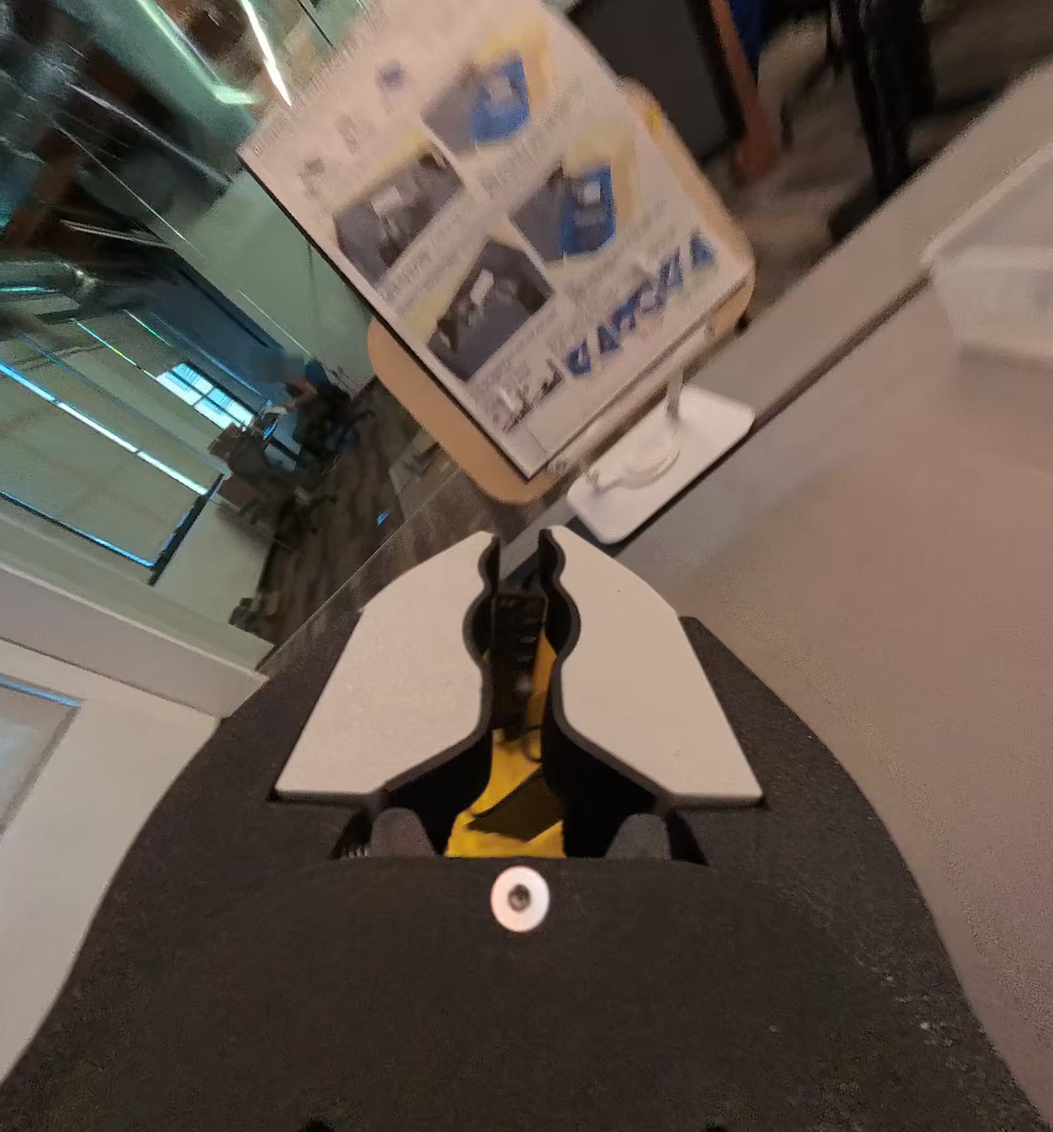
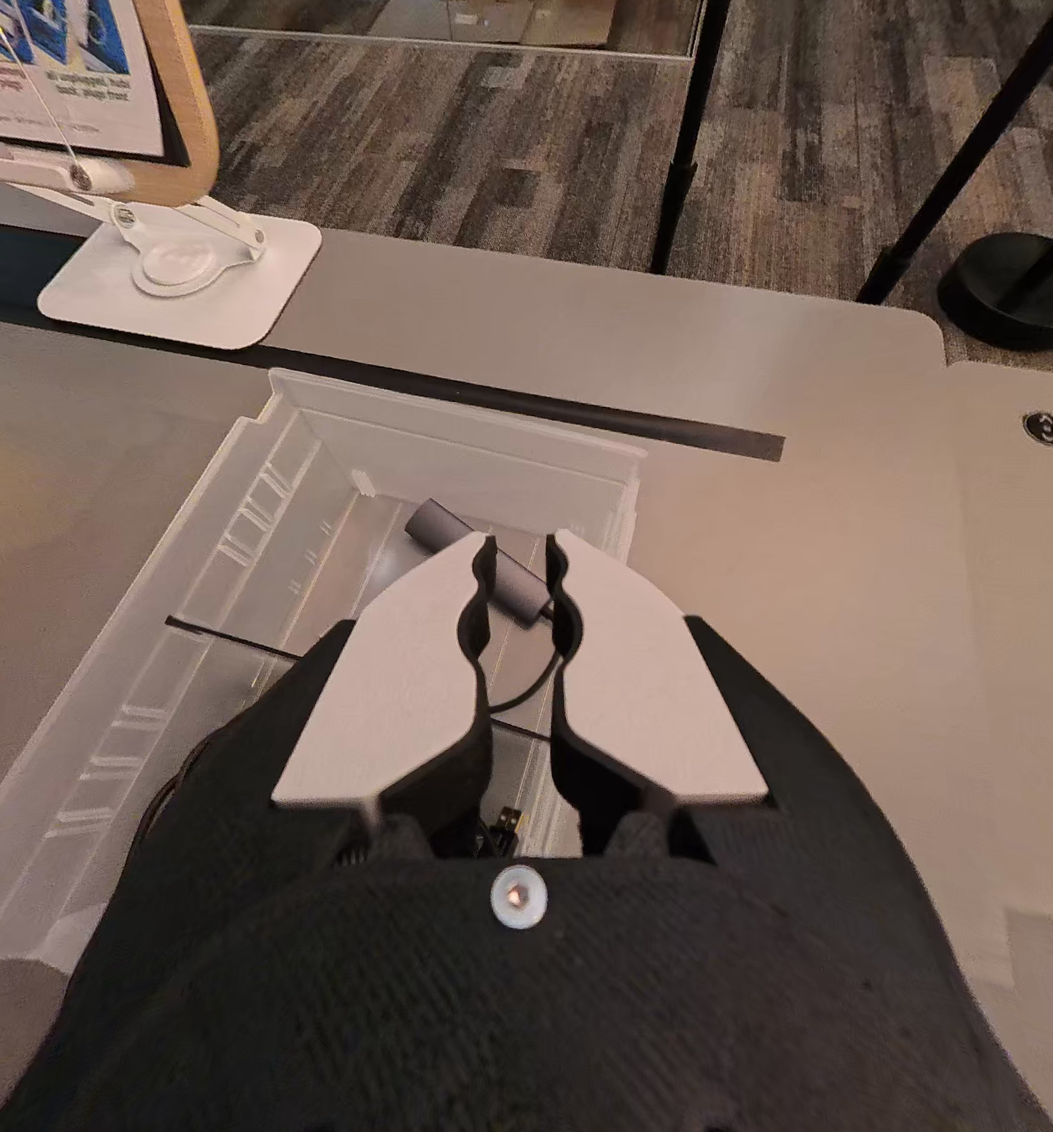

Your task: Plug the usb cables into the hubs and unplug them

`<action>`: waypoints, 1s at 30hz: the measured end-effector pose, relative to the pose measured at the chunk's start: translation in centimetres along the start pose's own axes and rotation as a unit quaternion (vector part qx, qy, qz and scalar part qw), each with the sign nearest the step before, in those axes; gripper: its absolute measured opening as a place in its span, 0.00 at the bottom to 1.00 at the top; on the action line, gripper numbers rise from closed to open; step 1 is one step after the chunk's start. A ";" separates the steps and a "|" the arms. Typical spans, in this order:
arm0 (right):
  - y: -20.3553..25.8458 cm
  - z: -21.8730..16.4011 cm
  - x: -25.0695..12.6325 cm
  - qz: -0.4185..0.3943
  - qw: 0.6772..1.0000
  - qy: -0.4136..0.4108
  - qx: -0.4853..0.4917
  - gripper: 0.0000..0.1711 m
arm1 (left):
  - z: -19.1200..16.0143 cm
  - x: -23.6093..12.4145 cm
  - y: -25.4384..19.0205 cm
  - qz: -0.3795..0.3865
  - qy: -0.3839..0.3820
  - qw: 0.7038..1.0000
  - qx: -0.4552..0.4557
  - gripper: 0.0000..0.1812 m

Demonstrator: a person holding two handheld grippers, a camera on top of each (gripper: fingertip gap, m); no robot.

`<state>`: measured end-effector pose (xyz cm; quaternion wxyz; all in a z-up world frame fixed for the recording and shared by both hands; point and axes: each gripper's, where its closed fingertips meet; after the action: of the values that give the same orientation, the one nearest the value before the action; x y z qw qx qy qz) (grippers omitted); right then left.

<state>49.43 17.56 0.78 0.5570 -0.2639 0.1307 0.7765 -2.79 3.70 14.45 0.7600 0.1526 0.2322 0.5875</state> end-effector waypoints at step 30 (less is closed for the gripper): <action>2.4 -1.3 3.6 0.001 0.993 0.080 -0.083 0.10 | -20.5 21.5 1.6 -0.452 0.222 0.862 0.058 0.23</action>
<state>46.71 18.94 -2.50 0.5200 -0.3703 0.1103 0.7618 -10.67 24.00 -5.79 0.8601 -0.0598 0.4725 0.1827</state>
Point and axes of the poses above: each gripper's, where its closed fingertips meet, x out along the fingers, z out of its top, y = z × x across the jaws, and after that the axes turned 9 degrees about -x, right-handed
